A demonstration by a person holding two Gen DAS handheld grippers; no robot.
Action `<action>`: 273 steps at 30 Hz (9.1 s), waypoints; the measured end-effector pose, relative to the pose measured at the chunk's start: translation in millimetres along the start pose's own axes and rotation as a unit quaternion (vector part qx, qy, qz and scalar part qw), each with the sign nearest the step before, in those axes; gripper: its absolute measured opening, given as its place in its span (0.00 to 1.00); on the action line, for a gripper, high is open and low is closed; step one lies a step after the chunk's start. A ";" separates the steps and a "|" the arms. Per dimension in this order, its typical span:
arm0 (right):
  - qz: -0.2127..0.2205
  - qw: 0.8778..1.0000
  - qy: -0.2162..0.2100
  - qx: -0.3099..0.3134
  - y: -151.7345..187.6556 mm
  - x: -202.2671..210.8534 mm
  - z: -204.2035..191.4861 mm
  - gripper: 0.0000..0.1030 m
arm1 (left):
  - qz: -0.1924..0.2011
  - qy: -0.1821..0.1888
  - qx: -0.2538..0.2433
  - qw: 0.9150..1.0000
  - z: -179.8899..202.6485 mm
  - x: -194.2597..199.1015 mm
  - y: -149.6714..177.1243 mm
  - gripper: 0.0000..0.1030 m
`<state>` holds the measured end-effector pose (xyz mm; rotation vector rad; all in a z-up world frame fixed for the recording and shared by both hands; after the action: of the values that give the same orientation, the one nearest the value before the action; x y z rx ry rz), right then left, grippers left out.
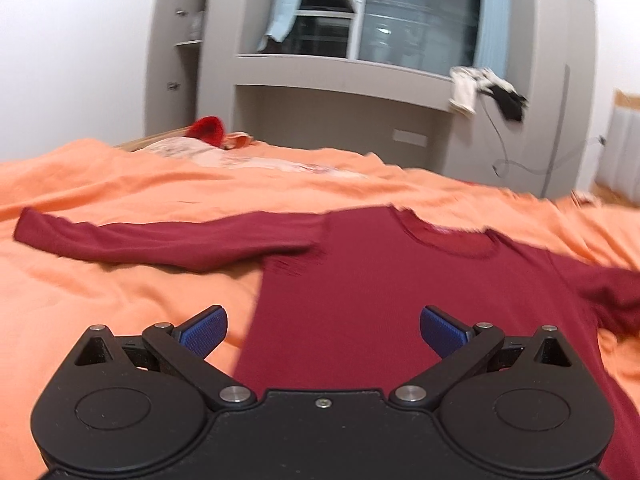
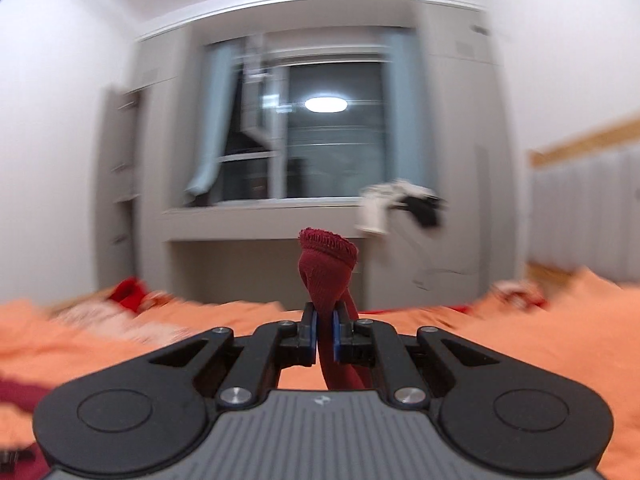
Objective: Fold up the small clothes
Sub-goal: 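Lift the cuff and carry the sleeve across the sweater body with the right gripper, then lay the sleeve flat on the body and open the right gripper, then move the left gripper to the other sleeve cuff and close on it, then carry the sleeve across the body and open the left gripper to release it, then withdraw the left gripper and move the right gripper to the sweater hem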
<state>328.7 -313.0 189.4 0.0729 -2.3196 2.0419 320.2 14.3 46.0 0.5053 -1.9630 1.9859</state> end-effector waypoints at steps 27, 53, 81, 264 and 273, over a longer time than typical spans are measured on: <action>-0.243 0.907 -0.274 0.207 173.4 47.9 -189.8 0.64 | -0.030 -0.014 0.095 0.995 -70.3 -13.2 -1.6 0.99; -0.261 0.886 -0.326 0.201 165.4 34.4 -177.9 0.13 | -0.066 -0.003 0.103 0.993 -57.8 -45.2 -3.9 0.99; -0.221 0.974 -0.045 0.001 142.9 4.5 -3.7 0.66 | -0.111 0.040 -0.086 0.989 20.3 -53.0 27.8 1.00; -0.162 0.982 -0.097 0.016 155.5 70.1 -70.1 1.00 | -0.012 0.062 0.005 0.998 -40.6 -108.5 -18.2 0.82; -0.218 0.972 -0.076 0.032 178.7 47.7 -75.7 1.00 | -0.086 0.065 0.122 0.987 -102.4 -168.7 -21.3 0.38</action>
<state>269.3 -215.4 25.4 0.6973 -2.0721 1.9346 476.5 122.4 -11.4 0.5673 -1.5534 2.1016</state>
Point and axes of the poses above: each gripper's, at about its wrist camera, not at the fingertips, and x roughly against the way its jaws point, z to its right, y to its underside, the point moved 2 cm from there along -x, roughly the way its jaws point, and after that the axes turned 7 degrees about -x, right-handed, at the moved point
